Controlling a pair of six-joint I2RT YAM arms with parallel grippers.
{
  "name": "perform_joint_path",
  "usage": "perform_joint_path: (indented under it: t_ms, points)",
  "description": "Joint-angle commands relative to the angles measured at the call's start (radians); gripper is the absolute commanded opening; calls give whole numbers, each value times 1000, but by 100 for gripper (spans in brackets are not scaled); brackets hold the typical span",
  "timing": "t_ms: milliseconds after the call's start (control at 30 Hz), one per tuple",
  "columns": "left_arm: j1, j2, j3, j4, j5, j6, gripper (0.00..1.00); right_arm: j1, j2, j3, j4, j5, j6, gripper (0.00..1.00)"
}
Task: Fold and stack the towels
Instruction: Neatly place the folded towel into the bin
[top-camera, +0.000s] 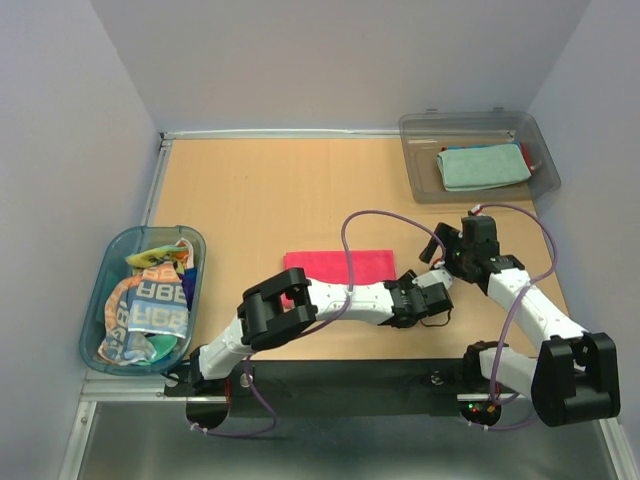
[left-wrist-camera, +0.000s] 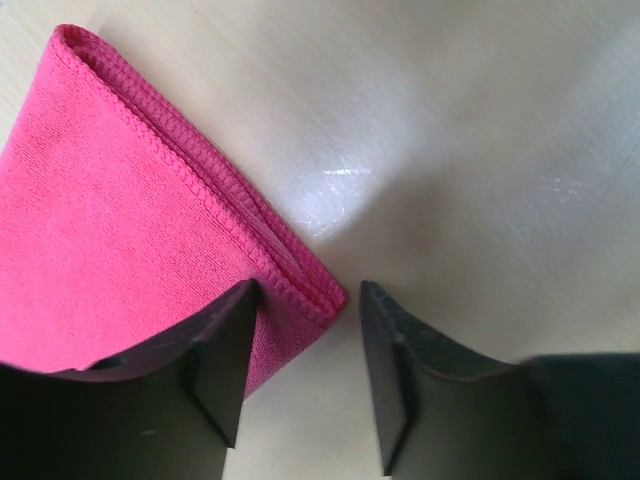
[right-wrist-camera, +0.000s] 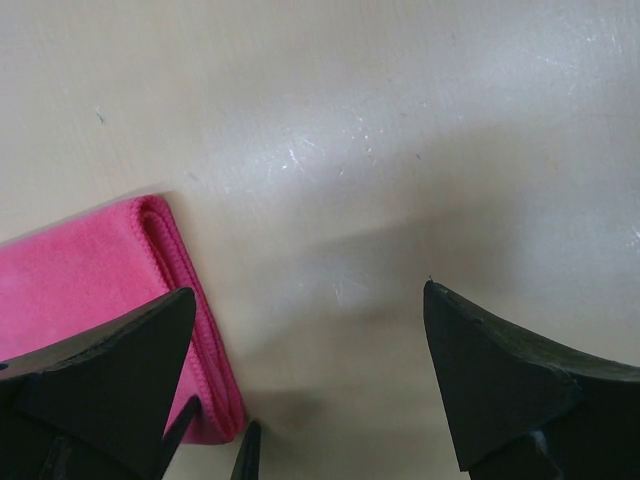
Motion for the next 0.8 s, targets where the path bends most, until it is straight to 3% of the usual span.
perform_joint_path:
  t_ms: [0,233,367,633,767]
  points:
    - [0,20,9,-40,-28,18,50,-6,-39,-3,34,-42,11,100]
    - [13,-14,-37,4,-25,27,20,-6,-42,-9,51,-106,29,100]
    - [25,-98,-88,67,-20,28,3,-6,-21,-12,55,-231,63,100]
    - [43,-221,-175,156,14,24,0,-6,60,-77,223,-481,185,100]
    - [45,-260,-209,190,26,12,0,-6,126,-126,322,-534,251,100]
